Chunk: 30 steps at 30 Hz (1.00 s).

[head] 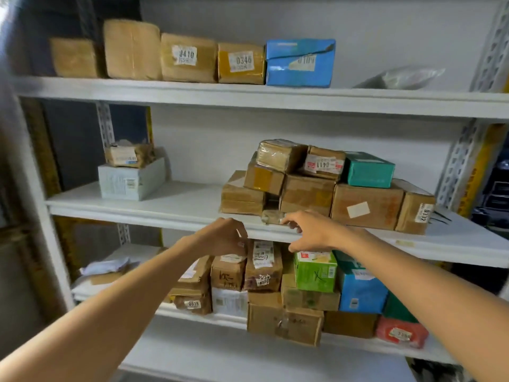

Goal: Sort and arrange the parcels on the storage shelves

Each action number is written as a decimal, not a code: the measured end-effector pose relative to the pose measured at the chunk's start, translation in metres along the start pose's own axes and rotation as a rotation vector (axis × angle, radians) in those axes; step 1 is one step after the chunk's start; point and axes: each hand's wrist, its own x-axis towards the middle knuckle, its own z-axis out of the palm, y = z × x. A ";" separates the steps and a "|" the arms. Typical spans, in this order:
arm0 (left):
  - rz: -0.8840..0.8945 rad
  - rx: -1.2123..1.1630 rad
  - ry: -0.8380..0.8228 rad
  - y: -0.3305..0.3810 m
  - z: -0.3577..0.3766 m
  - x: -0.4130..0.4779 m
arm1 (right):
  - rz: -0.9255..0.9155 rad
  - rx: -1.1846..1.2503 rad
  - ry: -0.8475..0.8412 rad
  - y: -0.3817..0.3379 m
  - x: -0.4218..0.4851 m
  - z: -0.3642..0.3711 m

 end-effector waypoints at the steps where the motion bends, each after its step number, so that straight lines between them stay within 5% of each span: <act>1: 0.001 -0.011 0.003 -0.004 -0.006 0.004 | 0.014 -0.014 0.009 0.000 0.006 -0.003; 13: 0.189 0.126 0.081 -0.021 -0.065 0.072 | 0.137 -0.060 0.090 0.006 0.051 -0.047; 23: 0.149 0.183 0.218 -0.026 -0.104 0.141 | 0.212 -0.083 0.114 0.045 0.099 -0.077; 30: 0.090 0.235 0.302 -0.018 -0.140 0.191 | 0.202 -0.010 0.314 0.066 0.153 -0.091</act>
